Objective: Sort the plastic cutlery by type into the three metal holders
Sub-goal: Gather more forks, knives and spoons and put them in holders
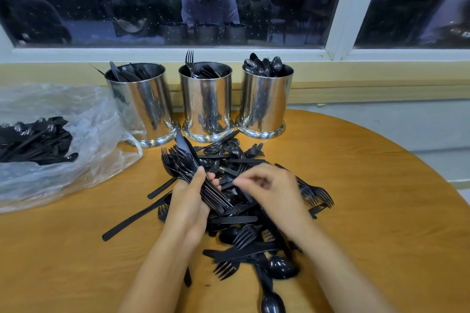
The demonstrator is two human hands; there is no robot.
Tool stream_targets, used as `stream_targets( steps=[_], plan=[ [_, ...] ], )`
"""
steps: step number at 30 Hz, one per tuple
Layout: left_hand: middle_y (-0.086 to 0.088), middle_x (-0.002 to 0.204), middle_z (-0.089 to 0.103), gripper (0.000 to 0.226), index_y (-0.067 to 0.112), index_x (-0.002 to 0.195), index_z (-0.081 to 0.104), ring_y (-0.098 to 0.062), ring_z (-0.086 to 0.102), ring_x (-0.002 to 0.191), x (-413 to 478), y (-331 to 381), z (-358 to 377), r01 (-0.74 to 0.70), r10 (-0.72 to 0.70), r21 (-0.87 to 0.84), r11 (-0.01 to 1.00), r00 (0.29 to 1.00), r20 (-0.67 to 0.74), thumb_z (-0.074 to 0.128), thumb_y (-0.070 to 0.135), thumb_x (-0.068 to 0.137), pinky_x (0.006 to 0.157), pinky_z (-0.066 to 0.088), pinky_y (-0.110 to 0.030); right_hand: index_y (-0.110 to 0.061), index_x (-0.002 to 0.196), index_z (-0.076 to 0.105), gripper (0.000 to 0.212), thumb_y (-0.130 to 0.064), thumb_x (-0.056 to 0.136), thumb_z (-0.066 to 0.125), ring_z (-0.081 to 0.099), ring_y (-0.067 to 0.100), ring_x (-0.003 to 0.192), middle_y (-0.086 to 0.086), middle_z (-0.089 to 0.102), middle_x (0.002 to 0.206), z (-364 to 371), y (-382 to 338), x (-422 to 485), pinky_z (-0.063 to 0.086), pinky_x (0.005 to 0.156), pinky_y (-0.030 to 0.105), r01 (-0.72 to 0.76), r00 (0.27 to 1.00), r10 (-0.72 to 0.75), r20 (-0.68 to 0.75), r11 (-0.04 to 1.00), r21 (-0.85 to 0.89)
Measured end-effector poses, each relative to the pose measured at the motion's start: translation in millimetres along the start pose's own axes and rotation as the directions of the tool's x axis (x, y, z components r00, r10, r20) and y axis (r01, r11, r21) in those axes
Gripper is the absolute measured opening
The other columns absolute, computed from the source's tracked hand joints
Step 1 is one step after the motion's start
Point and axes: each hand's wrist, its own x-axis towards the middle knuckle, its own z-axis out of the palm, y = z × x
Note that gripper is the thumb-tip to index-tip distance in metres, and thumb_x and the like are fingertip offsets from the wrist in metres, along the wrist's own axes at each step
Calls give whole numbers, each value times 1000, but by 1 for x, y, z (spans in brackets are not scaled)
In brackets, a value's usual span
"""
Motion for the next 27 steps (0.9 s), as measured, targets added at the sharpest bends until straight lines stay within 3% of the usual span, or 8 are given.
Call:
stream_targets(
  steps=[3,6,12,15,18,21,23,27],
  plan=[
    [-2,80,57,14,8,110,53,-13,56,69,1,0,0,-1,1,-5,1000,1000,-8,48,19,103,71,49,-30,-35,84,68,11,-24,86,69,57,-4,75,-16,65,82,-33,20,13,45,69,9,-65,984,27,-178,975,-213],
    [-2,80,57,14,8,110,52,-14,55,70,1,-2,0,-3,3,8,1000,1000,11,48,19,103,70,49,-30,-16,101,73,13,-16,89,68,49,-3,68,-11,58,79,-56,47,21,40,61,8,-216,957,114,-268,894,-391],
    [-2,78,58,14,8,113,51,-15,55,70,-1,-3,0,2,-3,21,1000,999,41,48,18,103,69,49,-31,-17,118,67,27,-19,91,67,61,15,93,-1,69,102,-52,65,28,53,80,32,-316,947,222,-233,779,-542],
    [-2,78,57,14,8,113,51,-14,55,69,-1,-3,0,4,-5,25,1000,999,47,48,18,103,71,49,-31,-18,119,65,29,-15,91,67,64,16,97,-2,71,103,-50,64,29,50,75,28,-346,938,251,-239,733,-586],
    [-2,78,57,15,7,114,51,-14,55,69,-2,-3,1,7,-8,19,1000,999,45,48,17,103,70,49,-31,-20,118,65,29,-12,90,67,62,15,89,-5,69,96,-52,64,29,40,68,24,-349,937,265,-228,738,-578],
    [-3,79,58,16,8,115,51,-14,56,70,-2,-3,1,13,-14,15,1000,999,45,48,17,103,71,49,-31,-20,121,65,32,-11,90,67,56,11,85,-8,60,92,-52,63,29,42,70,24,-247,969,176,-176,772,-585],
    [-3,79,58,15,8,115,51,-15,56,70,-2,-2,1,16,-16,14,1000,999,45,48,17,103,72,49,-31,-16,116,69,28,-10,89,67,51,11,80,-5,53,90,-52,58,29,42,68,20,-108,979,-8,-204,827,-551],
    [-3,79,58,15,8,114,52,-14,56,70,-2,-2,1,17,-17,9,1000,999,47,48,17,102,71,49,-31,-13,107,72,19,-11,88,67,45,2,64,-7,53,73,-54,42,23,36,58,11,98,884,-299,-359,870,-483]
  ],
)
